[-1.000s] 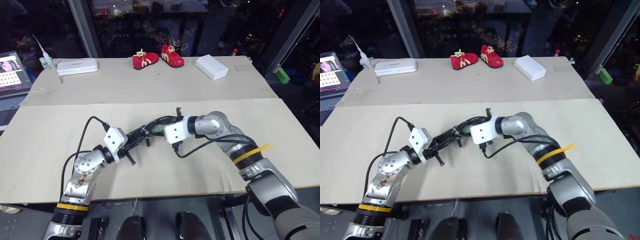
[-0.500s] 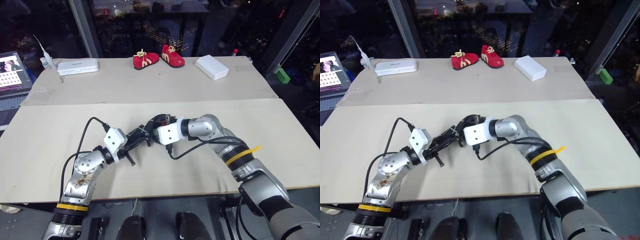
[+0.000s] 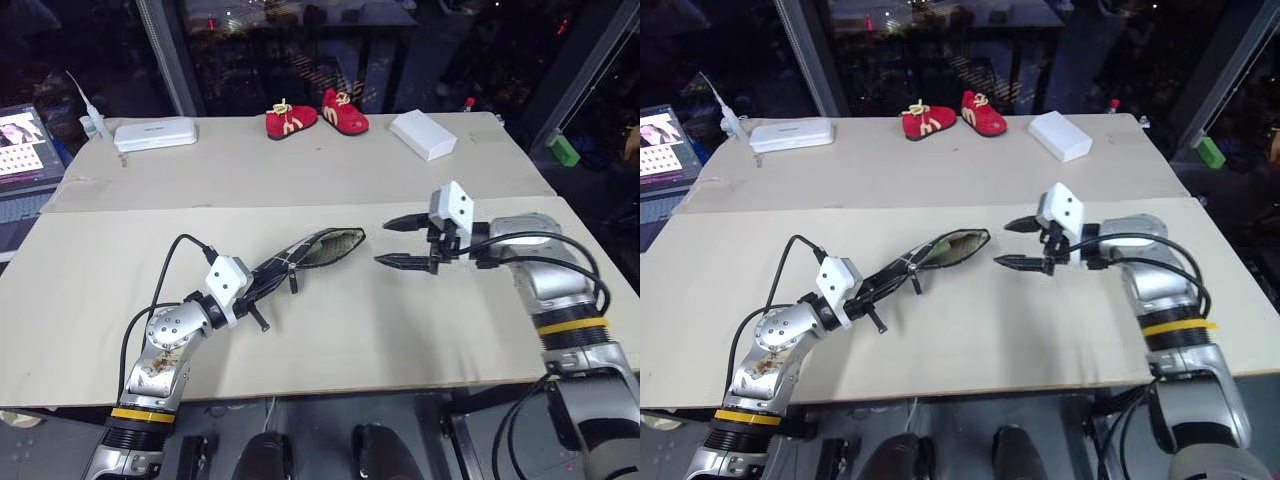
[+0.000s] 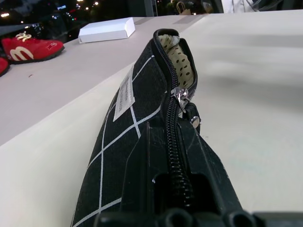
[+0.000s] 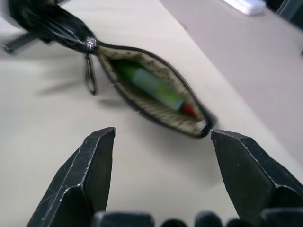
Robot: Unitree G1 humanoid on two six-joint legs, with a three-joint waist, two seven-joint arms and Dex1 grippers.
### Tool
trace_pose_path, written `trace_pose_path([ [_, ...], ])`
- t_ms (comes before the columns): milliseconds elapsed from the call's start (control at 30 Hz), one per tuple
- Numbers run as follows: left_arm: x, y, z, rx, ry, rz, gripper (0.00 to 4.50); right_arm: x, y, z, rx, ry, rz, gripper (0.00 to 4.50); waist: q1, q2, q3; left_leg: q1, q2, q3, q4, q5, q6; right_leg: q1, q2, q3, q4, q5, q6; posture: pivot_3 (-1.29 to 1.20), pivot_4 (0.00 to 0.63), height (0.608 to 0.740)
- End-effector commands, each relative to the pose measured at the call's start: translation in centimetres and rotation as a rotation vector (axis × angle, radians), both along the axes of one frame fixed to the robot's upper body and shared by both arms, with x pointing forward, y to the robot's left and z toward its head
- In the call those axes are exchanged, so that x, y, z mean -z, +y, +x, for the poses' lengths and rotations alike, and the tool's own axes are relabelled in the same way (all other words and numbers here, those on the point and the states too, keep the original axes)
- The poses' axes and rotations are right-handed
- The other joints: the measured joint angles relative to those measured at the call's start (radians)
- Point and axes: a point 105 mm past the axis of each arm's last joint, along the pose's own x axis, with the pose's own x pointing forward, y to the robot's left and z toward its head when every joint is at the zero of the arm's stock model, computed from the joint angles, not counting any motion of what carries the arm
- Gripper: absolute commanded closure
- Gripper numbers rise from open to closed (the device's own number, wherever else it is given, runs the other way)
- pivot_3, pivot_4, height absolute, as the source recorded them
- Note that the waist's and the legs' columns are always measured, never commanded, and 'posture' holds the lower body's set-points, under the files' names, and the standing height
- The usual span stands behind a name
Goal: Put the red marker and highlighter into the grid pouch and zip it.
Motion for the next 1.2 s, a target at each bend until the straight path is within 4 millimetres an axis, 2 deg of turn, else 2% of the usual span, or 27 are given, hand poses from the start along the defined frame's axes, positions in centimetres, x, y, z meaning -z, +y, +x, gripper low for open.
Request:
trace_pose_path([
  [33,-1.2,-0.2,0.0,0.005,-0.044,-0.017,4.5,2.5,2.7,-1.1,0.018,0.124,0.058,0.94,-0.006,0.0,0.0,0.0,0.0,0.0,0.0,0.0,0.0,0.0,0.0,0.0,0.0,0.0,0.0,0.0,0.15,0.74],
  [167,-1.4,-0.3,0.0,0.007,-0.046,-0.019,4.5,4.8,6.0,-1.0,0.073,0.177,0.07,0.94,-0.017,0.0,0.0,0.001,0.0,0.002,0.0,0.0,0.0,-0.002,0.001,0.004,0.002,0.0,0.0,0.0,0.15,0.74],
  [233,-1.4,-0.4,0.1,0.011,-0.046,-0.019,4.5,5.7,7.8,-0.1,0.132,0.193,0.067,0.94,-0.015,0.0,0.0,0.001,-0.001,0.001,0.0,0.0,0.0,-0.001,0.001,0.004,0.002,0.0,0.0,0.0,0.15,0.74],
  [333,-1.5,-0.5,0.1,0.016,-0.046,-0.018,4.5,5.5,10.3,0.9,0.169,0.207,0.102,0.94,-0.01,0.0,0.0,0.0,-0.001,0.002,0.0,0.0,0.0,-0.002,0.002,0.003,0.002,0.0,0.0,0.0,0.15,0.74],
  [467,-1.6,-0.6,0.2,0.021,-0.048,-0.019,4.5,4.2,13.5,0.6,0.114,0.227,0.16,0.94,-0.001,0.0,0.0,-0.003,-0.001,0.003,0.0,0.0,-0.001,-0.005,0.002,0.002,0.002,0.0,0.0,0.0,0.15,0.74],
  [667,-1.6,-0.7,0.3,0.023,-0.049,-0.019,4.5,4.3,15.2,0.2,0.079,0.221,0.142,0.94,-0.001,0.0,0.0,-0.005,-0.002,0.003,0.0,0.0,0.0,-0.005,0.001,0.001,0.001,0.0,0.0,0.0,0.15,0.74],
  [733,-1.5,-0.7,0.3,0.023,-0.048,-0.019,4.5,4.2,15.2,0.7,0.102,0.219,0.148,0.94,-0.002,0.0,0.0,-0.004,-0.002,0.003,0.0,0.0,0.0,-0.005,0.001,0.001,0.002,0.0,0.0,0.0,0.15,0.74],
  [867,-1.4,-0.7,0.2,0.024,-0.045,-0.019,4.5,3.8,14.8,1.7,0.146,0.186,0.158,1.97,-0.004,0.0,0.0,-0.004,-0.001,0.003,0.0,0.001,-0.001,-0.005,0.002,0.001,0.002,0.0,0.0,0.0,0.15,0.74],
  [1000,-1.4,-0.8,0.1,0.026,-0.044,-0.02,4.5,3.6,14.6,2.4,0.176,0.18,0.172,3.35,-0.004,0.0,0.0,-0.004,-0.001,0.003,0.0,0.001,-0.001,-0.005,0.002,0.001,0.002,0.0,0.0,0.0,0.15,0.74],
  [1100,-1.3,-0.9,0.1,0.028,-0.044,-0.02,4.5,3.3,15.0,2.3,0.159,0.184,0.186,4.41,-0.004,0.0,0.0,-0.004,-0.001,0.003,0.0,0.001,-0.001,-0.005,0.002,0.001,0.002,0.0,0.0,0.0,0.15,0.74],
  [1200,-1.3,-0.9,0.0,0.029,-0.043,-0.02,4.5,3.3,14.9,2.1,0.152,0.186,0.186,4.41,-0.004,0.0,0.0,-0.004,-0.001,0.003,0.0,0.001,-0.001,-0.005,0.003,0.001,0.002,0.0,0.0,0.0,0.15,0.74],
])
